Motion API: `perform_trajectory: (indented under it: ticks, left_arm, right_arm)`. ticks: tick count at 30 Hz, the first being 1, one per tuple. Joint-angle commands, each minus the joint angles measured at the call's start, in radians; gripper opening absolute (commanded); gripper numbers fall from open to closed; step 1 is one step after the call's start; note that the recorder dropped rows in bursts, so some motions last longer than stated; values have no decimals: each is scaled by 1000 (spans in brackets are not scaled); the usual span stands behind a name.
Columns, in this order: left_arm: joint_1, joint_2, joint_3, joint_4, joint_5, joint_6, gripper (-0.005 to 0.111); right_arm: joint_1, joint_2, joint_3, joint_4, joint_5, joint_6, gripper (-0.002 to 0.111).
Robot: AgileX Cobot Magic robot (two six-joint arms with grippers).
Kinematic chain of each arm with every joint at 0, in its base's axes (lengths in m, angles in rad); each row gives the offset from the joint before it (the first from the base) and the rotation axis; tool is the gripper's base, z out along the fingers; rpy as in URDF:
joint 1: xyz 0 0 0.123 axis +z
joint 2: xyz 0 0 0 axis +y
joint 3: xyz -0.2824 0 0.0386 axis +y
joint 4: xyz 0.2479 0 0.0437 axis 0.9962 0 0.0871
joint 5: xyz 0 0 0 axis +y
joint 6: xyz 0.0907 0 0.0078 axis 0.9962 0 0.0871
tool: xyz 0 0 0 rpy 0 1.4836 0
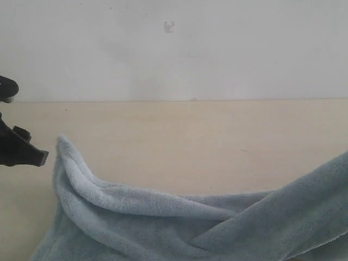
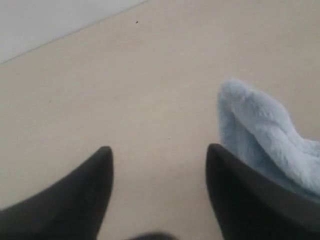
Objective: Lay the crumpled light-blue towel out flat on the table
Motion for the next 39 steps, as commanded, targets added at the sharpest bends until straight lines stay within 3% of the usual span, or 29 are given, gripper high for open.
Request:
perform_trajectory:
  ticks: [1, 4, 9, 17, 21, 26, 31, 35, 39]
  left_arm:
    - [5, -25, -7, -1, 28, 99, 66]
    - [-8, -91, 15, -1, 25, 109, 65]
    - [-89, -263, 121, -1, 22, 75, 56]
    - [-109, -361, 318, -1, 174, -449, 53]
    - [-109, -354, 325, -1, 295, -499, 53]
    - [-109, -347, 379, -1, 338, -726, 53]
    - [-109, -347, 455, -1, 356, -749, 53]
    - [-109, -347, 515, -1, 477, -782, 53]
    - [-109, -347, 552, -1, 439, -782, 53]
  right_arm:
    - [-1, -1, 0, 4, -19, -9, 0]
    - [-1, -1, 0, 4, -20, -14, 0]
    - [-1, -1, 0, 4, -37, -14, 0]
    - [-1, -1, 0, 37, -52, -30, 0]
    - [-1, -1, 0, 72, -51, -45, 0]
    - [-1, -1, 0, 111, -48, -76, 0]
    - [-1, -1, 0, 114, -46, -80, 0]
    - [-1, -1, 0, 129, -49, -89, 0]
    - [-1, -1, 0, 168, -49, -124, 0]
